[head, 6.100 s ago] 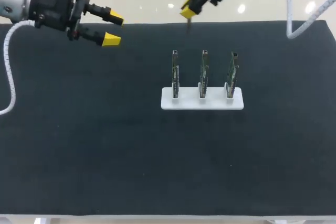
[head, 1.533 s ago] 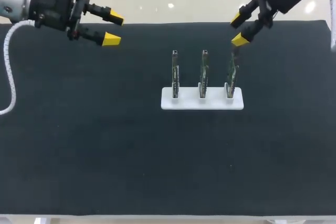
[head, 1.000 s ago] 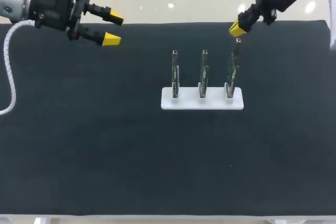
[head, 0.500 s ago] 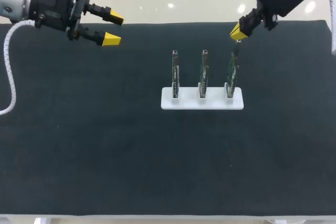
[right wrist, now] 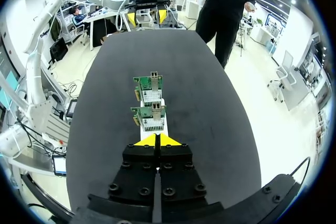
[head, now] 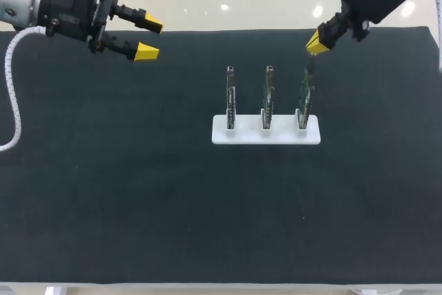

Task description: Pick up the optical module with the left hand, and insert it into the network port with the right hand.

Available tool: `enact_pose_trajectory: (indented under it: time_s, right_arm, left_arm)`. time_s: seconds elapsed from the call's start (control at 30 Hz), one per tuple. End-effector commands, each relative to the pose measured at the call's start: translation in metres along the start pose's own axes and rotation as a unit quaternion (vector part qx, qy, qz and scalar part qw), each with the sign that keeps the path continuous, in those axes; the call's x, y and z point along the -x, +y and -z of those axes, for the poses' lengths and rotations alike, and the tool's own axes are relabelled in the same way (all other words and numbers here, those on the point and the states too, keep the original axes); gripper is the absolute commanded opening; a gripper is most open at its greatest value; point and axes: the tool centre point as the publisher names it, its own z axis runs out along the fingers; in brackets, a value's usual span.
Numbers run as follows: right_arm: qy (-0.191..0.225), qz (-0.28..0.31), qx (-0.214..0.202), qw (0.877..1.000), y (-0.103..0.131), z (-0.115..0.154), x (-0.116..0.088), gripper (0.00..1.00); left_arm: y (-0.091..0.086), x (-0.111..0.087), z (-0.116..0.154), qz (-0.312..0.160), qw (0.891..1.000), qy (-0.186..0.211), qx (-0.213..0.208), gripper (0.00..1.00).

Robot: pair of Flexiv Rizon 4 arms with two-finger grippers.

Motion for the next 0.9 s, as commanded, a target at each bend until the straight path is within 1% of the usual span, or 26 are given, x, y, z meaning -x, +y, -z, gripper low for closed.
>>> enact_pose_trajectory:
  time_s: [0.03,0.9]
  right_arm:
    - [-0.005,0.001,0.0,1.0,0.001,-0.004,-0.004,0.0]
    - [-0.022,0.009,-0.002,1.0,0.0,-0.031,-0.02,0.0]
  left_arm:
    - [0.001,0.0,0.0,0.001,1.0,0.002,-0.001,1.0]
    - [0.001,0.0,0.0,0.001,1.0,0.002,-0.001,1.0]
